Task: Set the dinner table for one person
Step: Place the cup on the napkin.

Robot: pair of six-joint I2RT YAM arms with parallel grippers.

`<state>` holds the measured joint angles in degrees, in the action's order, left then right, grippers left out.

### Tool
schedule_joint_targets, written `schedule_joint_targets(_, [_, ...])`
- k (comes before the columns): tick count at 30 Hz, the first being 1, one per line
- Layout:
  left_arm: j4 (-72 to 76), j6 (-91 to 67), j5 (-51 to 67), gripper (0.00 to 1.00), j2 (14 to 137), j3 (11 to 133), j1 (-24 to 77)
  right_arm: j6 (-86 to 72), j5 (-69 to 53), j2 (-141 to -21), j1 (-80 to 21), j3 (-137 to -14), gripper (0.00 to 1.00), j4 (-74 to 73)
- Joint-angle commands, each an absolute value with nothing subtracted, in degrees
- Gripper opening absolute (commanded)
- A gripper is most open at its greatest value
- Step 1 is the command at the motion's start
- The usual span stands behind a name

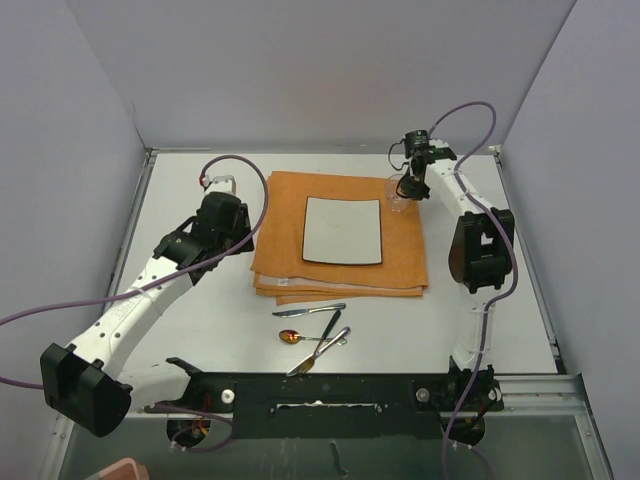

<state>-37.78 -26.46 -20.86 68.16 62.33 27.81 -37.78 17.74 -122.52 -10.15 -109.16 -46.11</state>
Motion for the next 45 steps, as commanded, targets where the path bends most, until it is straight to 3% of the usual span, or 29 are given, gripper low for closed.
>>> schedule_joint_targets(1, [-34.42, -26.82, -20.87, 0.51, 65.47, 62.25, 28.28, -39.04, 16.53, -122.17, -9.82, -113.15, 0.0, -43.51])
schedule_joint_targets(16, [-34.29, -26.15, -21.36, 0.51, 64.93, 61.17, 28.39, -38.94, 16.98, -125.97, -9.32, -119.03, 0.0, -44.08])
schedule_joint_targets(36, [-34.78, -23.58, -23.95, 0.51, 63.77, 60.66, 28.96, -36.76, 16.78, -130.68, -8.03, -116.27, 0.0, -37.99])
schedule_joint_targets(39, [-34.67, -23.53, -23.98, 0.51, 63.63, 60.57, 29.06, -36.32, 16.61, -131.29, -8.15, -116.57, 0.09, -37.99])
schedule_joint_targets(45, [-34.4, -23.62, -24.08, 0.52, 63.41, 60.04, 29.07, -34.65, 18.43, -128.49, -8.55, -115.56, 0.41, -36.94])
